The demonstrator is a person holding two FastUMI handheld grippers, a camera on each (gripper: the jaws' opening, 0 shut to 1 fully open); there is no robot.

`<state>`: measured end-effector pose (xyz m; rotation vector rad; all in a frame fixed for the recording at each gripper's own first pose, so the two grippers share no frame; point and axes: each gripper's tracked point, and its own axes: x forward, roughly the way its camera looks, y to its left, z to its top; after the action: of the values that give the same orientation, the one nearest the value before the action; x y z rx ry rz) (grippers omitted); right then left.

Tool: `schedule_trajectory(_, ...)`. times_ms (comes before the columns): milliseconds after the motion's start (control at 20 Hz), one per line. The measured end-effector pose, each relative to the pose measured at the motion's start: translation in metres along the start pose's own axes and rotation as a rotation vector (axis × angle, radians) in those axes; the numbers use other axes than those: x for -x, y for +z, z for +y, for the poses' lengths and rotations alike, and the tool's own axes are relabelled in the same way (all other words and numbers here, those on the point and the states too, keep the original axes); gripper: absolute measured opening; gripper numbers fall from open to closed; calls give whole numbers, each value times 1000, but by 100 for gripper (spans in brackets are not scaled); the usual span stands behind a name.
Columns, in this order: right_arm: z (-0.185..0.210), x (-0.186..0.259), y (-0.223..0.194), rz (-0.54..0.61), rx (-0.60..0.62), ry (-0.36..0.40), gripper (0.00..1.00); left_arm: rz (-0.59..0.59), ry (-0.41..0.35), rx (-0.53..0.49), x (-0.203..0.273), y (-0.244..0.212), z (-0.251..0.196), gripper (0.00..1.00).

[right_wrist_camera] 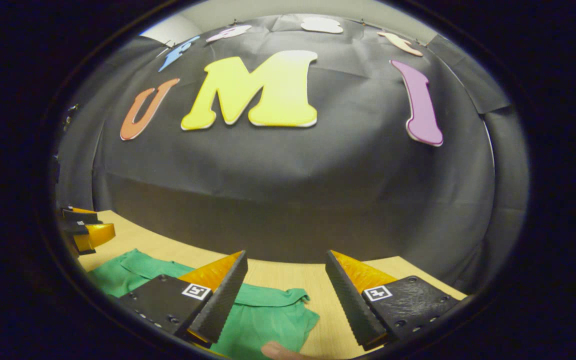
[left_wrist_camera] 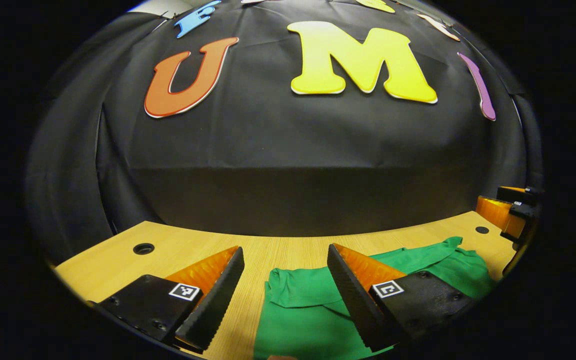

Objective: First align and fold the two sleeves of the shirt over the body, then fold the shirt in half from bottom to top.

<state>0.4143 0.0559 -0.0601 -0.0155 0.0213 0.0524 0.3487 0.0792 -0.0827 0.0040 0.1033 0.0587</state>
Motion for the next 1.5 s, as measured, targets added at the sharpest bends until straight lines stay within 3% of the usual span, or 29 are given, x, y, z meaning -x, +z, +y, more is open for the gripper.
schedule_trajectory(250, 10, 80, 48, 11, 4, 33, 95, -67, -14, -10, 76, 61, -11, 100)
schedule_trajectory(450, 6, 155, 86, -42, 36, 40, 97, -108, 39, -47, 152, 97, -1, 100)
schedule_trajectory(650, -1, 238, 111, -99, 14, 56, 95, -116, 47, 2, 227, 105, -3, 100)
schedule_trajectory(800, -10, 304, 124, -148, 50, 32, 96, -109, 92, -23, 285, 100, 1, 100)
schedule_trajectory(850, -9, 327, 125, -154, 65, 35, 95, -116, 101, -38, 301, 102, 2, 100)
schedule_trajectory(1200, -12, 461, 93, -173, 68, 41, 96, -147, -21, 29, 408, 91, -38, 100)
schedule_trajectory(1500, -16, 482, 44, -117, 92, -12, 95, -189, -68, 13, 436, 81, -53, 100)
